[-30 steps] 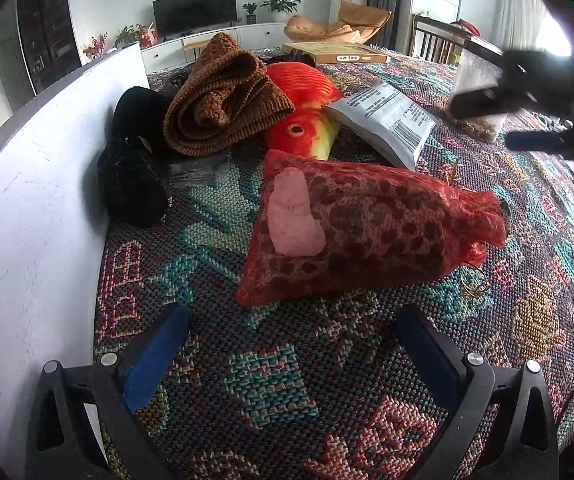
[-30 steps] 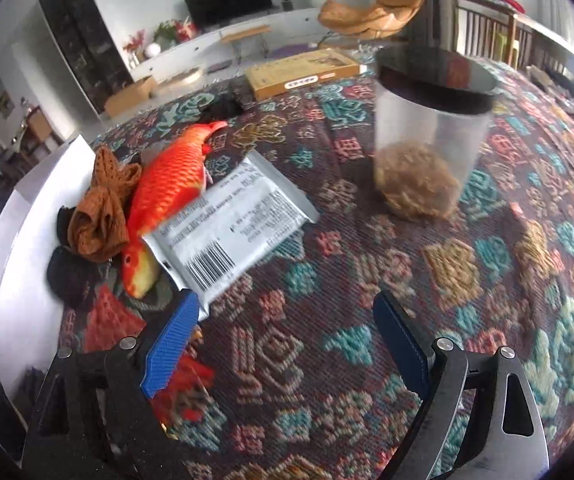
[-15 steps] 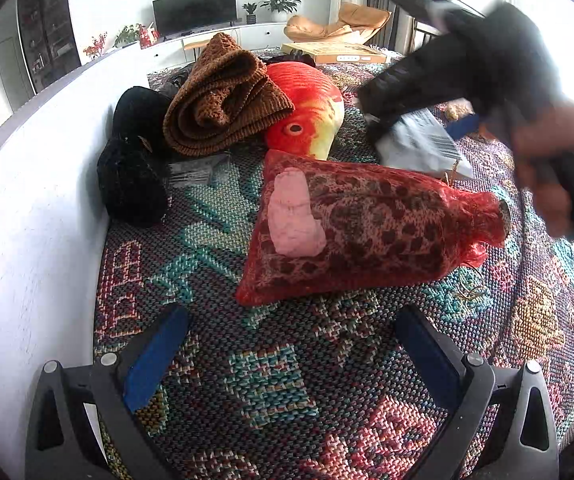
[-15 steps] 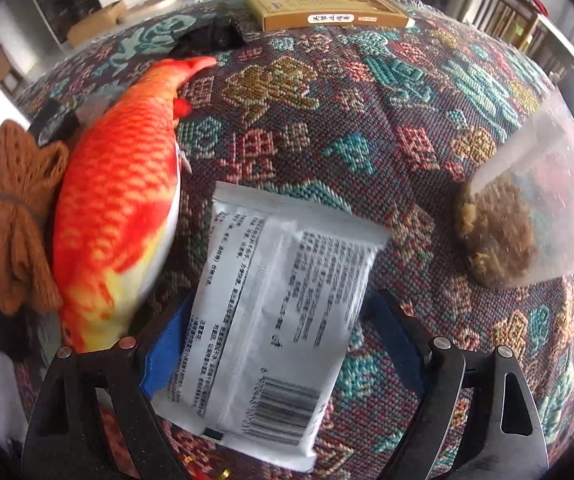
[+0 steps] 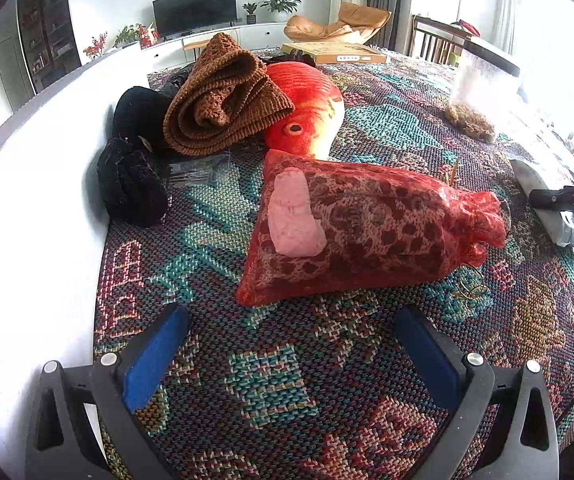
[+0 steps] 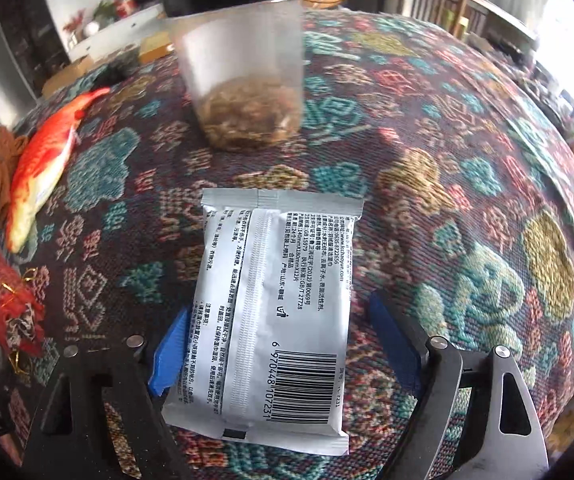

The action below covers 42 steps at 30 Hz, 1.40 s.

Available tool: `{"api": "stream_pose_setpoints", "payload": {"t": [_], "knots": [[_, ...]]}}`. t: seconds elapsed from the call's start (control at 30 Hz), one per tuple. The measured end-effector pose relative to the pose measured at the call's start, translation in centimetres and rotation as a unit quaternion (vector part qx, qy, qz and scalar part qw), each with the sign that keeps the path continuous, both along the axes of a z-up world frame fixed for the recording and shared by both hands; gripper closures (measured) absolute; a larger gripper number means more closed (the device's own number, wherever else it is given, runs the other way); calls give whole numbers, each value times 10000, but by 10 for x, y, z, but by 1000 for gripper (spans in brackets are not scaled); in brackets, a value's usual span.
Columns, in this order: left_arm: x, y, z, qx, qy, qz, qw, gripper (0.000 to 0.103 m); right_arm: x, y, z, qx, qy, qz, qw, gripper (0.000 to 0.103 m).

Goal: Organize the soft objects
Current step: 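Grasp the white printed packet with the right tool and lift it, then hold the white packet raised in the right tool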

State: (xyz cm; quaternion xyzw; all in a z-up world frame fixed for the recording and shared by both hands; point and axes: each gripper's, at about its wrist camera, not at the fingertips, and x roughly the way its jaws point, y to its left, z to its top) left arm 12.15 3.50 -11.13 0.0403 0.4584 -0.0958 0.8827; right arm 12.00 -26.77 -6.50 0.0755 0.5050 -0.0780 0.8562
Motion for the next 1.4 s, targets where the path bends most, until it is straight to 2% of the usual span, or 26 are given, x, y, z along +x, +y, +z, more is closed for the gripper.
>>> {"api": "stream_pose_setpoints", "payload": {"t": [0.07, 0.13, 0.33, 0.47, 1.4], "knots": [[0, 0, 0, 2, 0, 0, 10000, 0, -14, 1, 12, 20, -398, -89, 9992, 17], [0, 0, 0, 1, 0, 1, 10000, 0, -20, 9, 19, -29, -567, -99, 9983, 17], [0, 0, 0, 1, 0, 3, 10000, 0, -10, 24, -12, -399, 105, -212, 9989, 15], [0, 0, 0, 2, 1, 2, 10000, 0, -10, 17, -15, -303, 47, -336, 9990, 8], [0, 0, -1, 4, 0, 6, 10000, 0, -10, 18, -16, -312, 26, -337, 9989, 6]]}}
